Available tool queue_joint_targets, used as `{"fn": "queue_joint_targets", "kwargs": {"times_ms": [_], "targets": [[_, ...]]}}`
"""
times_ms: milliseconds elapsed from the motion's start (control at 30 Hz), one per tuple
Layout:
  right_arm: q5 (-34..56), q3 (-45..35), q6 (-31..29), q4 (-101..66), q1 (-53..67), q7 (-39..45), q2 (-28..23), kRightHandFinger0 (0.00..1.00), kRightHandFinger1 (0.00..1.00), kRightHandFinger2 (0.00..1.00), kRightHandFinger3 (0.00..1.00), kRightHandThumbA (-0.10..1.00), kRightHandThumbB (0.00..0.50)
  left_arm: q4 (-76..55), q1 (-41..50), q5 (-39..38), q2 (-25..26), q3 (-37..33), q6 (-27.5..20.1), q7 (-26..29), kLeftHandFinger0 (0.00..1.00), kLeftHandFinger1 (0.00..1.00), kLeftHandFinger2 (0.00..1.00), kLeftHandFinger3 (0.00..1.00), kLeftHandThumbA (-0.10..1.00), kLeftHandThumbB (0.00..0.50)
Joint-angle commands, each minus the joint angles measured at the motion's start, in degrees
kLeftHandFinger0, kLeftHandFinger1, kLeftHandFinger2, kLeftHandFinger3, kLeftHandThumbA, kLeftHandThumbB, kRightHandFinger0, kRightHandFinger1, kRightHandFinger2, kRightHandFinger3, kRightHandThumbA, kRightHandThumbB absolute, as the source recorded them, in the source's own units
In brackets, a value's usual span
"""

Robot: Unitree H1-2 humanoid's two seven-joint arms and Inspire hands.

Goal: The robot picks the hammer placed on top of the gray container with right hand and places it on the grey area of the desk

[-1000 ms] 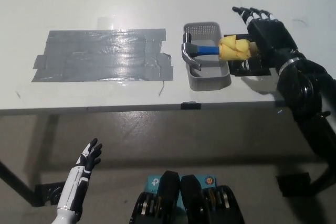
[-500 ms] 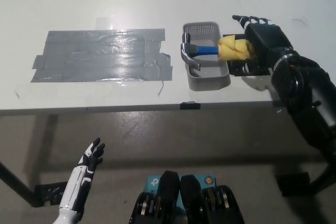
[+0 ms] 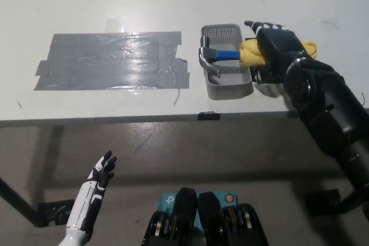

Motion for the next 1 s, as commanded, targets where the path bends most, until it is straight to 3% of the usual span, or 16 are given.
{"fn": "queue_joint_targets", "kwargs": {"times_ms": [0,200,233,267,300,333,400,433,467,500,533,567,633,733,867,967], "targets": [[0.78,-0.28,-0.76,1.34,-4.90,-2.01,-0.17,1.00,1.00,1.00,1.00,1.00,0.424,-1.86,-1.01,0.35,0.76,0.10,-1.79,-0.34,1.00,1.00,1.00,1.00,1.00,0.111],[-1.16,0.93,0.91,3.97,-5.65,-3.18,-0.17,1.00,1.00,1.00,1.00,1.00,0.400,-1.40,-1.19,-0.20,0.83,0.22,-2.55,-0.51,1.00,1.00,1.00,1.00,1.00,0.094],[-1.80,1.05,0.85,4.60,-5.77,-5.28,-0.08,1.00,1.00,1.00,1.00,0.94,0.337,-1.26,-1.22,-0.23,0.87,0.18,-2.58,-0.60,1.00,1.00,1.00,1.00,1.00,0.094],[-1.81,0.82,0.45,5.59,-5.91,-7.72,0.18,1.00,1.00,0.91,0.92,0.77,0.283,-1.22,-1.22,-0.20,0.94,0.15,-2.53,-0.67,1.00,1.00,1.00,1.00,1.00,0.098],[-1.87,0.29,0.09,7.51,-6.16,-12.32,0.92,0.56,0.55,0.65,0.75,0.42,0.232,-1.29,-1.16,0.11,0.98,0.11,-2.32,-0.57,1.00,1.00,1.00,1.00,1.00,0.105],[-2.38,0.46,-0.49,8.81,-6.54,-15.53,1.14,0.08,0.20,0.35,0.56,0.01,0.204,-1.22,-1.49,0.20,0.93,0.19,-2.14,-0.43,1.00,1.00,1.00,1.00,1.00,0.113],[-3.30,0.72,-1.95,10.02,-6.32,-21.32,1.34,0.00,0.08,0.31,0.34,-0.10,0.205,-1.14,-1.56,0.19,0.82,0.25,-2.18,-0.29,1.00,1.00,1.00,1.00,1.00,0.113],[-3.05,0.23,-3.31,10.97,-6.33,-24.90,1.62,0.00,0.18,0.49,0.23,-0.10,0.202,-1.14,-1.76,0.25,0.80,0.25,-2.06,-0.26,1.00,1.00,1.00,1.00,1.00,0.110],[-3.00,0.07,-3.94,10.95,-6.21,-26.45,1.68,0.00,0.30,0.67,0.22,-0.10,0.192,-1.10,-1.85,0.34,0.82,0.26,-2.15,-0.20,1.00,1.00,1.00,1.00,1.00,0.104],[-2.72,-0.21,-4.69,10.89,-5.87,-27.99,1.79,0.00,0.40,0.79,0.25,-0.10,0.185,-1.04,-1.76,0.53,0.93,0.22,-2.36,-0.18,1.00,1.00,1.00,1.00,1.00,0.104],[-2.70,-0.21,-5.44,11.10,-5.67,-29.41,1.81,0.00,0.43,0.82,0.30,-0.10,0.172,-1.10,-1.68,0.55,0.97,0.18,-2.40,-0.23,1.00,1.00,1.00,1.00,1.00,0.103],[-2.56,-0.15,-5.94,11.40,-5.64,-29.86,1.75,0.04,0.50,0.87,0.46,-0.10,0.154,-1.15,-1.71,0.42,0.97,0.16,-2.17,-0.35,1.00,1.00,1.00,1.00,1.00,0.104],[-1.60,-0.57,-7.62,11.82,-5.47,-30.86,1.66,0.04,0.50,0.86,0.70,-0.10,0.121,-1.41,-1.68,-0.28,0.95,0.17,-1.65,-0.79,1.00,1.00,1.00,1.00,1.00,0.110],[-0.62,-1.14,-9.74,12.91,-5.47,-33.20,1.90,0.01,0.46,0.82,0.82,-0.10,0.098,-0.99,-1.87,0.05,0.96,0.18,-2.01,-0.55,1.00,1.00,1.00,1.00,1.00,0.117],[1.10,-2.54,-11.41,13.31,-5.24,-34.95,2.42,0.00,0.38,0.73,0.71,-0.10,0.109,-0.91,-1.93,0.49,0.90,0.11,-2.11,-0.31,1.00,1.00,1.00,1.00,1.00,0.124],[1.93,-3.44,-12.63,13.09,-5.32,-36.46,2.68,0.00,0.41,0.79,0.77,-0.10,0.120,-1.04,-1.89,0.71,1.10,0.06,-1.92,-0.39,1.00,1.00,1.00,1.00,1.00,0.112]]}}
